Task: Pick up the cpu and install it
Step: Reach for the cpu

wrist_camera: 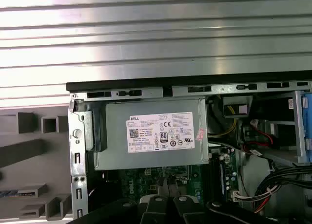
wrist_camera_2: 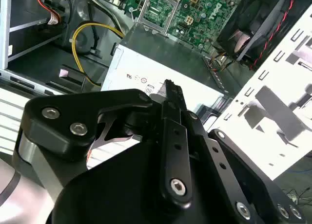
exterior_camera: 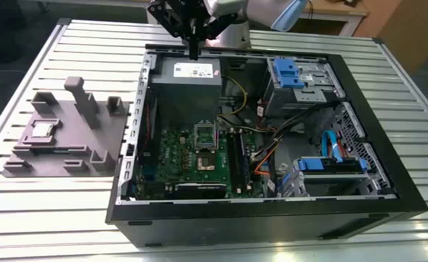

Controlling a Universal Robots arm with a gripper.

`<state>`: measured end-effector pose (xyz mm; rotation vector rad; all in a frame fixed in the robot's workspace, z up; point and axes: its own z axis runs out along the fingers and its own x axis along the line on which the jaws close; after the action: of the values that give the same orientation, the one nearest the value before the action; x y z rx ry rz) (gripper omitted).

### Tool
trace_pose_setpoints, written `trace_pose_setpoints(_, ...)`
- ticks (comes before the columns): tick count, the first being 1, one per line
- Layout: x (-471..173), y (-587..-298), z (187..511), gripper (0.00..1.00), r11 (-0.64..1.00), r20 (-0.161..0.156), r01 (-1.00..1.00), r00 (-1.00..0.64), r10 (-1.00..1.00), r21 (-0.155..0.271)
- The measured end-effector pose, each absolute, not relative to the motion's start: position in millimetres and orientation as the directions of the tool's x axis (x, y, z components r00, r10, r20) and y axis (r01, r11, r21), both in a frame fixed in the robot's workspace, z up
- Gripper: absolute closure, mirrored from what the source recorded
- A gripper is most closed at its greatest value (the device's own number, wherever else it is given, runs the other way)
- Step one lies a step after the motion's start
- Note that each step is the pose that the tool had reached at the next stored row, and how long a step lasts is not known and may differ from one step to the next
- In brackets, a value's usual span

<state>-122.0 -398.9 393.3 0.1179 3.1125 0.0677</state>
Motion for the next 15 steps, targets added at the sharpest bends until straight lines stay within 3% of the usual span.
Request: trace_pose_setpoints(15,-126.8,-398.9,392.7,0.9,0.996,-0.024,0.075,-0.997,0.076,0.044)
